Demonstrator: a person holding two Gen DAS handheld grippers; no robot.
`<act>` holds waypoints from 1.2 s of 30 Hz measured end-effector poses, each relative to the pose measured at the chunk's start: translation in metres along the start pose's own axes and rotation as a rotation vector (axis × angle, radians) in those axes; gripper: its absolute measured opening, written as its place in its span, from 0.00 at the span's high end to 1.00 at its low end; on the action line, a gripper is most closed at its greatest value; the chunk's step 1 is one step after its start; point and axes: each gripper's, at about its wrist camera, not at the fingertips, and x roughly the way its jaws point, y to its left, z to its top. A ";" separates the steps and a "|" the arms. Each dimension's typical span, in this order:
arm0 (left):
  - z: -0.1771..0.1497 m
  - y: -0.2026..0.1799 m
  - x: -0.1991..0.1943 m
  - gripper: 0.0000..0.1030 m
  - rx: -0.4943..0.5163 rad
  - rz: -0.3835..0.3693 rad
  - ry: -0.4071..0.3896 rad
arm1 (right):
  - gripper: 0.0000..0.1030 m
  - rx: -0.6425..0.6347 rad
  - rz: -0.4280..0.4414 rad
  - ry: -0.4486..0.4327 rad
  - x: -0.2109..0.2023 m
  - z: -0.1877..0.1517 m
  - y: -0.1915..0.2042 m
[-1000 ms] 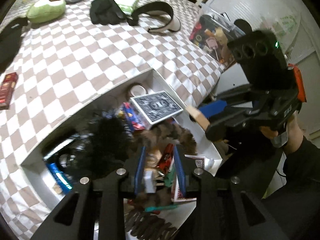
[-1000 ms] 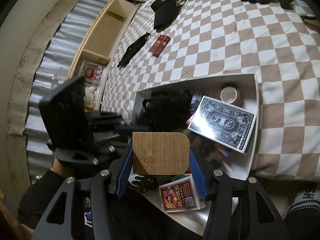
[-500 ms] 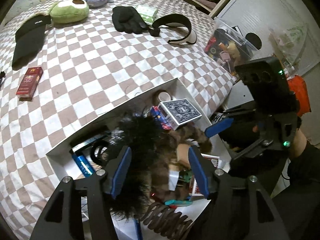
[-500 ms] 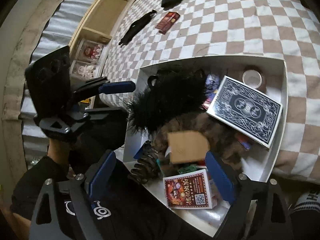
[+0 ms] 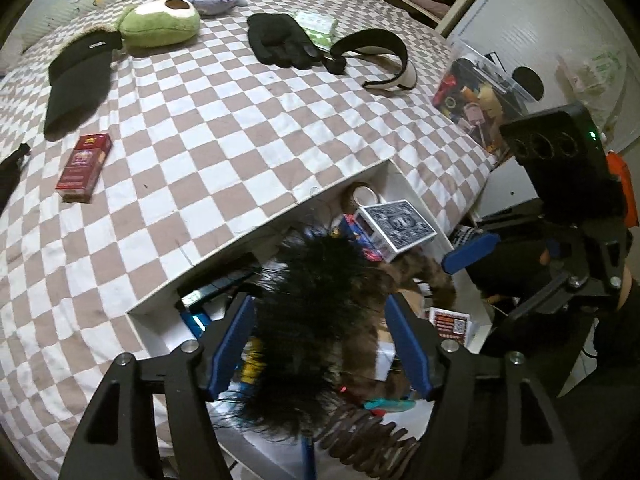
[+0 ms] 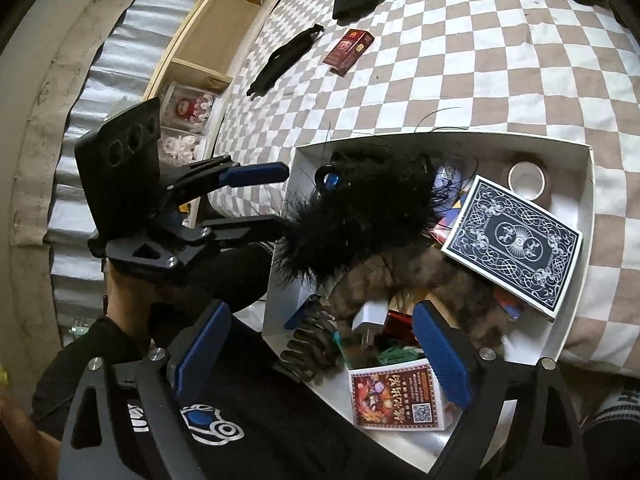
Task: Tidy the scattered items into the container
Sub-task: 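Withdraw both tools from the box toward the black fabric and red cigarette pack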
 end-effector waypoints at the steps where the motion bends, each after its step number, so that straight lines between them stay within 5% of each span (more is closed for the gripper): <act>1: 0.001 0.003 -0.001 0.26 -0.007 0.006 -0.007 | 0.09 -0.001 0.001 0.000 0.000 0.001 0.001; 12: 0.010 0.035 -0.025 0.20 -0.058 0.107 -0.095 | 0.09 0.011 0.010 -0.019 0.002 0.012 0.016; 17: 0.016 0.057 -0.046 0.07 -0.087 0.181 -0.168 | 0.09 0.023 0.037 -0.027 0.002 0.022 0.022; 22: 0.020 0.090 -0.068 0.07 -0.127 0.218 -0.221 | 0.09 0.035 0.052 -0.064 -0.001 0.036 0.026; 28: 0.026 0.141 -0.087 0.07 -0.219 0.176 -0.282 | 0.07 0.018 0.011 -0.185 -0.010 0.053 0.033; 30: 0.026 0.160 -0.093 0.07 -0.237 0.210 -0.303 | 0.00 0.018 -0.020 -0.217 -0.012 0.059 0.034; 36: 0.013 0.226 -0.099 0.04 -0.365 0.292 -0.325 | 0.00 0.085 -0.065 -0.230 -0.007 0.081 0.023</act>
